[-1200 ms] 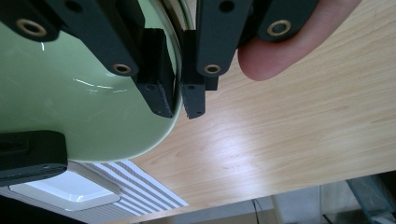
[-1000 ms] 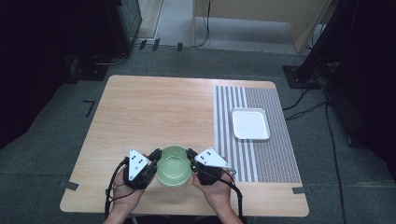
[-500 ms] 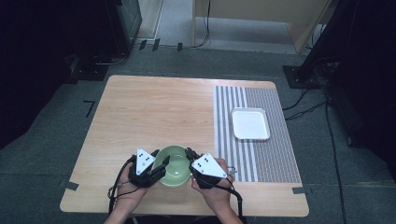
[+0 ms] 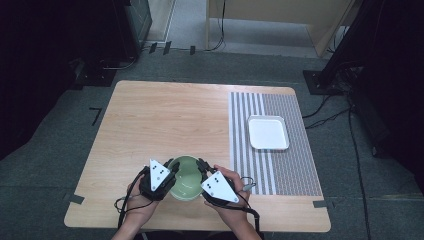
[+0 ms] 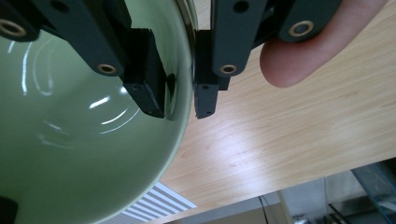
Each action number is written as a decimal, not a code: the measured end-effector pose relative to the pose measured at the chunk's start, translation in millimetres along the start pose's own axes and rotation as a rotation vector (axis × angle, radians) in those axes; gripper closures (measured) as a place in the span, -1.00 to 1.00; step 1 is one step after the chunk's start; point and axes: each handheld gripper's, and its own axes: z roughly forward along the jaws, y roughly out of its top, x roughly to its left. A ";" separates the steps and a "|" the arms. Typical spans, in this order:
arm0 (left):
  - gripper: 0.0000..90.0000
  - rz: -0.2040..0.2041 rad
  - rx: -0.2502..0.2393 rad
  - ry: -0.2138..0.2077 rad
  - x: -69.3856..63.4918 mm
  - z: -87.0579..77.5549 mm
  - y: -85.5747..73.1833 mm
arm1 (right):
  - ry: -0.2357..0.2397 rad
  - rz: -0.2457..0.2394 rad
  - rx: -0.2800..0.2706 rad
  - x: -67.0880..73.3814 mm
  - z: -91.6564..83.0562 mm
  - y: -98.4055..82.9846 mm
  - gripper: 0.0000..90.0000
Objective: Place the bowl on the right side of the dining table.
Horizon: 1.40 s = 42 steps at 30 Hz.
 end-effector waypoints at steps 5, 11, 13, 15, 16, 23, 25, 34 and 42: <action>0.72 0.008 -0.013 -0.003 2.0 -2.5 -1.2 | 0.017 0.022 0.013 -3.1 1.6 -1.5 0.97; 0.76 0.004 -0.047 0.006 0.5 -6.0 -1.5 | 0.026 0.042 0.022 -5.6 0.8 -1.5 0.97; 0.76 0.005 -0.054 0.006 0.6 -7.1 -0.9 | 0.020 0.032 0.010 -4.1 -0.4 -1.5 0.97; 0.77 0.004 -0.066 0.008 0.7 -8.7 0.1 | 0.008 0.002 0.000 -2.0 -2.0 -0.2 0.97; 0.78 0.004 -0.066 0.008 0.7 -8.7 0.1 | 0.008 0.002 0.000 -2.0 -2.0 -0.2 0.97; 0.85 0.021 -0.097 0.021 1.9 -15.2 3.1 | -0.020 -0.072 -0.021 4.0 -5.2 2.1 0.97; 0.89 0.030 -0.104 0.021 1.1 -15.9 2.6 | -0.025 -0.064 -0.038 1.7 -6.9 3.5 0.98; 0.88 0.004 -0.138 0.054 -1.5 -19.1 3.3 | 0.025 0.130 -0.034 -13.0 -7.7 6.8 0.73; 0.87 -0.030 -0.174 0.064 -0.9 -24.0 5.3 | 0.060 0.324 0.122 -12.2 7.0 0.2 0.55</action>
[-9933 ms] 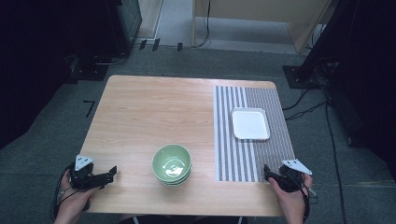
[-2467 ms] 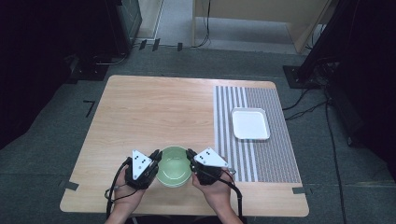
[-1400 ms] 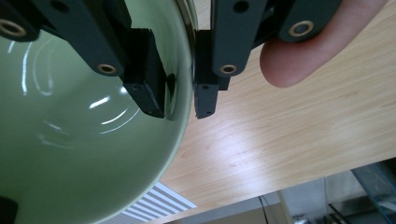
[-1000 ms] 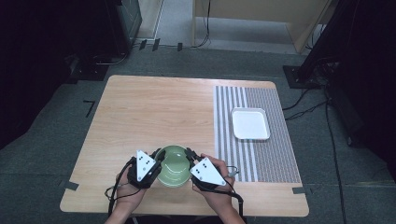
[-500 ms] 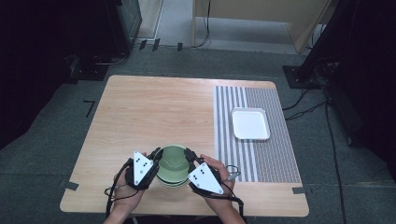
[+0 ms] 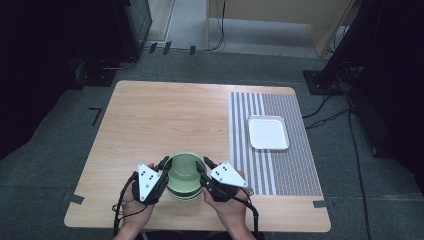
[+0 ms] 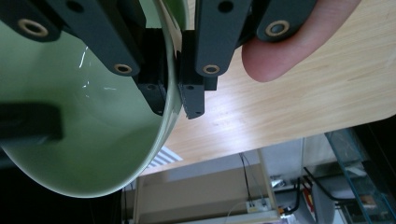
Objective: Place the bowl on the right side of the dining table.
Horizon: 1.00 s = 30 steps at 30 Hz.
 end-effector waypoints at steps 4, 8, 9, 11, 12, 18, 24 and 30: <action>0.85 0.006 -0.056 0.000 -5.6 -6.8 4.8 | 0.008 0.122 0.054 -5.7 8.2 -7.0 0.61; 0.85 0.013 -0.078 -0.004 -11.1 -10.0 5.9 | -0.007 0.141 0.073 -5.0 10.4 -8.0 0.60; 0.85 0.023 -0.080 0.000 -13.1 -10.5 5.7 | -0.015 0.148 0.073 -4.3 10.0 -7.7 0.68; 0.85 0.018 -0.084 0.003 -13.0 -10.9 4.8 | -0.014 0.167 0.079 -3.1 8.9 -6.3 0.77; 0.84 0.010 -0.090 -0.006 -12.8 -11.4 3.8 | -0.006 0.178 0.065 -4.9 7.3 -5.3 0.82; 0.63 -0.043 -0.100 -0.080 -9.3 -14.8 6.0 | -0.054 0.125 0.012 -5.8 0.2 0.0 0.87; 0.00 -0.089 -0.128 -0.132 -0.5 -20.4 7.9 | -0.069 0.123 -0.014 -9.7 -4.4 6.9 0.87; -0.77 -0.117 -0.139 -0.162 8.0 -27.3 14.0 | -0.090 0.089 -0.048 -15.9 -11.3 15.3 0.87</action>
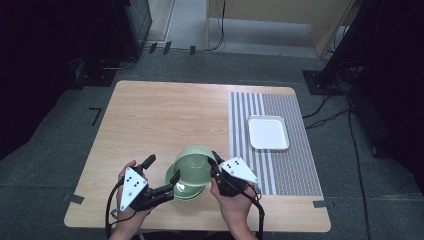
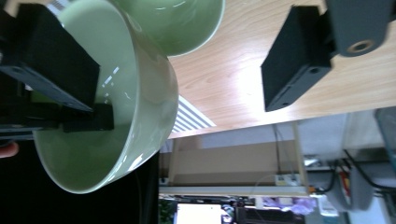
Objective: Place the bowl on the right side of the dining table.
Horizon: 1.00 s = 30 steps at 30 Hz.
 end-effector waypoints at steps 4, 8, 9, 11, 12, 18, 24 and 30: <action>-0.85 0.009 0.003 -0.011 1.9 -2.0 1.1 | -0.005 -0.006 -0.007 -3.4 -1.9 3.4 0.87; -0.97 -0.018 0.004 -0.041 5.7 -5.2 2.8 | -0.017 -0.009 -0.022 -11.7 -6.1 8.3 0.87; -0.97 -0.018 0.004 -0.041 5.7 -5.2 2.8 | -0.021 -0.007 -0.025 -12.8 -6.7 8.8 0.87; -0.97 -0.022 -0.007 -0.025 8.9 -8.3 4.5 | -0.030 -0.007 -0.031 -16.0 -8.2 9.8 0.87; -0.96 -0.019 -0.008 -0.012 10.6 -9.0 4.8 | -0.033 -0.003 -0.032 -17.7 -8.7 10.3 0.87; -0.96 -0.027 0.015 0.054 24.4 -13.2 2.1 | -0.044 0.009 -0.038 -25.0 -11.4 12.8 0.87; -0.96 -0.046 0.044 0.083 38.5 -16.7 -2.7 | -0.059 0.016 -0.040 -30.9 -12.7 14.3 0.87; -0.98 -0.064 0.095 0.105 51.9 -17.2 -9.5 | -0.070 0.017 -0.040 -36.3 -13.2 14.7 0.87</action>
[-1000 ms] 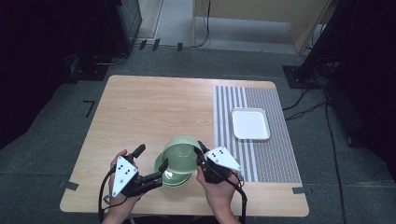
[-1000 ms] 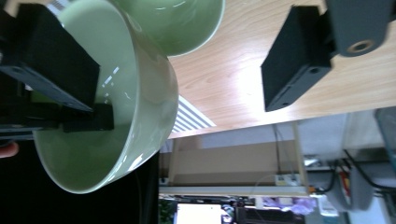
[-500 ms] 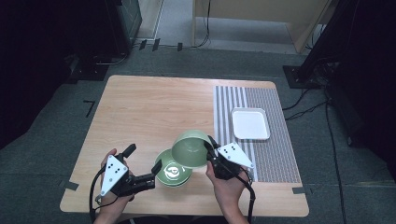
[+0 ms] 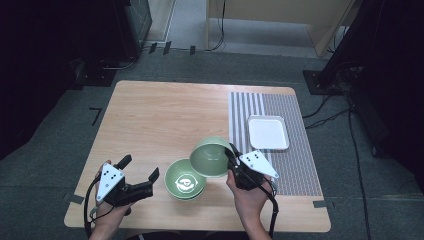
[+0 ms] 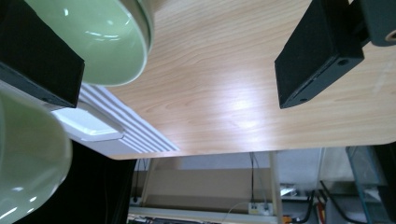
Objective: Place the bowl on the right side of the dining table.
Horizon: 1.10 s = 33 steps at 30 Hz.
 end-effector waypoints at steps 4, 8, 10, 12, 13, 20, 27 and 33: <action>-0.99 -0.006 0.022 0.020 8.6 -0.1 -3.0 | -0.005 0.006 -0.002 -3.4 -0.5 0.7 0.87; -1.00 -0.016 0.048 0.035 15.9 0.5 -6.2 | -0.010 0.011 -0.004 -7.0 -1.5 1.5 0.87; -1.00 -0.013 0.059 0.050 19.7 1.1 -8.6 | -0.014 0.013 -0.005 -8.8 -2.0 2.0 0.87; -1.00 -0.003 0.080 0.070 23.4 2.2 -11.6 | -0.018 0.014 -0.007 -10.9 -2.6 2.6 0.87; -1.00 0.002 0.098 0.081 25.8 3.0 -13.3 | -0.020 0.017 -0.009 -12.0 -2.8 2.8 0.87; -1.00 0.000 0.145 0.130 41.8 6.2 -24.7 | -0.036 0.029 -0.015 -19.7 -4.7 4.7 0.87; -1.00 0.014 0.222 0.176 54.5 12.3 -39.4 | -0.052 0.040 -0.016 -25.8 -6.4 5.7 0.87; -1.00 0.021 0.271 0.202 61.5 17.2 -50.2 | -0.062 0.039 -0.015 -29.4 -6.5 5.7 0.87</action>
